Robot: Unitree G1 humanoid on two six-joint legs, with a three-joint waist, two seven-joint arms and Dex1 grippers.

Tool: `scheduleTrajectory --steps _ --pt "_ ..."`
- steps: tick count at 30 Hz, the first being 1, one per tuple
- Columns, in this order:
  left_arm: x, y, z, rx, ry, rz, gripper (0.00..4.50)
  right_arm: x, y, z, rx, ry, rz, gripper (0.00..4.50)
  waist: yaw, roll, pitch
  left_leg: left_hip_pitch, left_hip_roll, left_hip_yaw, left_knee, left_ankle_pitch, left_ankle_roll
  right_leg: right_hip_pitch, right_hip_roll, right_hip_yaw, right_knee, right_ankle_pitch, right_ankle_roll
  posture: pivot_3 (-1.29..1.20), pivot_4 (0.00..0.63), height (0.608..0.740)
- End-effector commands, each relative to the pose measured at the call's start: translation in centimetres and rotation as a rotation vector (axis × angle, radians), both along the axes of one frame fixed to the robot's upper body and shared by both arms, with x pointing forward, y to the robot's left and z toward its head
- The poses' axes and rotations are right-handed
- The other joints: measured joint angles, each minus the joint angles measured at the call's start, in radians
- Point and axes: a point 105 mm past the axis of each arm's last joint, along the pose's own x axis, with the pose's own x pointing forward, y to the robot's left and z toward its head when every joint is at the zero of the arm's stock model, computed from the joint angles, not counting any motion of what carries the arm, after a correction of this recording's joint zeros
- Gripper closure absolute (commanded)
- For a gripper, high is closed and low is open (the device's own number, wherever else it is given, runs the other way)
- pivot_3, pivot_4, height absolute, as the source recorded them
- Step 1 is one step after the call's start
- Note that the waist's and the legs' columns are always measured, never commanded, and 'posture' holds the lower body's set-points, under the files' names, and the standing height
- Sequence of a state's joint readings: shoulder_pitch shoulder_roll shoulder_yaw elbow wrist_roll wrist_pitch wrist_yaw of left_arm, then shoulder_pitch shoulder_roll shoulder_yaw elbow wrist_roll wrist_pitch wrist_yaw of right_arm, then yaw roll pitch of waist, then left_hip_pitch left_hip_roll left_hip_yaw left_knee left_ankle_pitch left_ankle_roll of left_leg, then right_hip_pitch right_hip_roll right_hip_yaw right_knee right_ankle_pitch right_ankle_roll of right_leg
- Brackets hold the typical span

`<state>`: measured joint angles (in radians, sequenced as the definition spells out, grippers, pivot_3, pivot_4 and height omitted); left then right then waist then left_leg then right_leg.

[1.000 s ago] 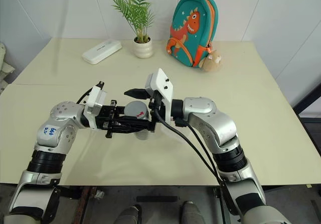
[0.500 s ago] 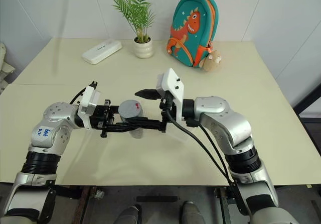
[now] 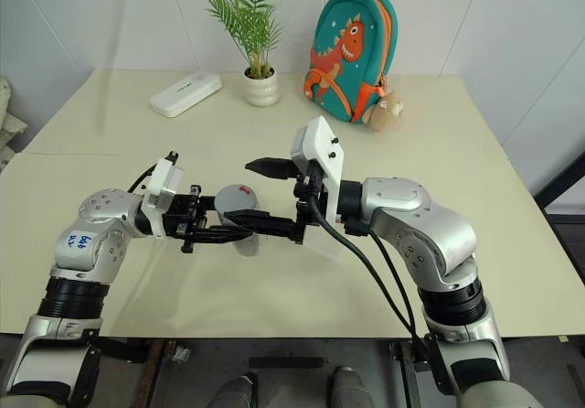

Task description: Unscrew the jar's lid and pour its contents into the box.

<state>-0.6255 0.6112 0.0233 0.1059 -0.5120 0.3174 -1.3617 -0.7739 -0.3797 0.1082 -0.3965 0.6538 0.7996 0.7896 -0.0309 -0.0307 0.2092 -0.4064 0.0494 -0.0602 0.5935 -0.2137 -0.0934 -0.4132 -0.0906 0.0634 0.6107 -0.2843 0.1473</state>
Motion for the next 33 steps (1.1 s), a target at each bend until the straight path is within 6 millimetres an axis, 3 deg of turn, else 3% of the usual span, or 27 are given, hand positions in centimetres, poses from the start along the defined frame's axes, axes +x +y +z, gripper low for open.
scheduleTrajectory --steps 1,5,15,33 --pt "-0.7 -0.4 1.0 -0.011 -0.011 -0.049 2.58 -0.6 1.4 0.8 0.025 -0.039 0.026 0.06 -0.002 0.0 0.0 0.0 0.0 0.0 0.0 0.0 0.0 0.0 0.0 0.0 0.0 0.0 0.0 0.0 0.15 0.74" --pt "-0.8 -0.7 1.2 -0.012 -0.012 -0.064 2.58 0.6 3.0 -0.3 0.007 -0.031 -0.016 0.06 -0.007 0.0 0.0 0.0 0.001 0.0 0.0 0.0 0.0 0.0 0.001 0.0 0.0 0.0 0.0 0.0 0.15 0.74" --pt "-1.1 -0.8 1.7 -0.004 -0.046 -0.075 2.58 1.2 4.0 0.0 0.028 -0.031 -0.009 0.06 -0.002 0.0 0.0 0.0 0.001 0.0 0.0 0.0 0.0 0.0 0.001 0.0 0.0 0.0 0.0 0.0 0.15 0.74" --pt "-0.7 -0.3 1.8 -0.007 -0.056 -0.049 2.58 2.2 0.2 -0.1 -0.036 -0.045 -0.127 0.06 0.0 0.0 0.0 0.0 0.001 0.0 0.0 0.0 0.0 0.0 0.002 0.0 0.0 0.0 -0.001 0.0 0.15 0.74"
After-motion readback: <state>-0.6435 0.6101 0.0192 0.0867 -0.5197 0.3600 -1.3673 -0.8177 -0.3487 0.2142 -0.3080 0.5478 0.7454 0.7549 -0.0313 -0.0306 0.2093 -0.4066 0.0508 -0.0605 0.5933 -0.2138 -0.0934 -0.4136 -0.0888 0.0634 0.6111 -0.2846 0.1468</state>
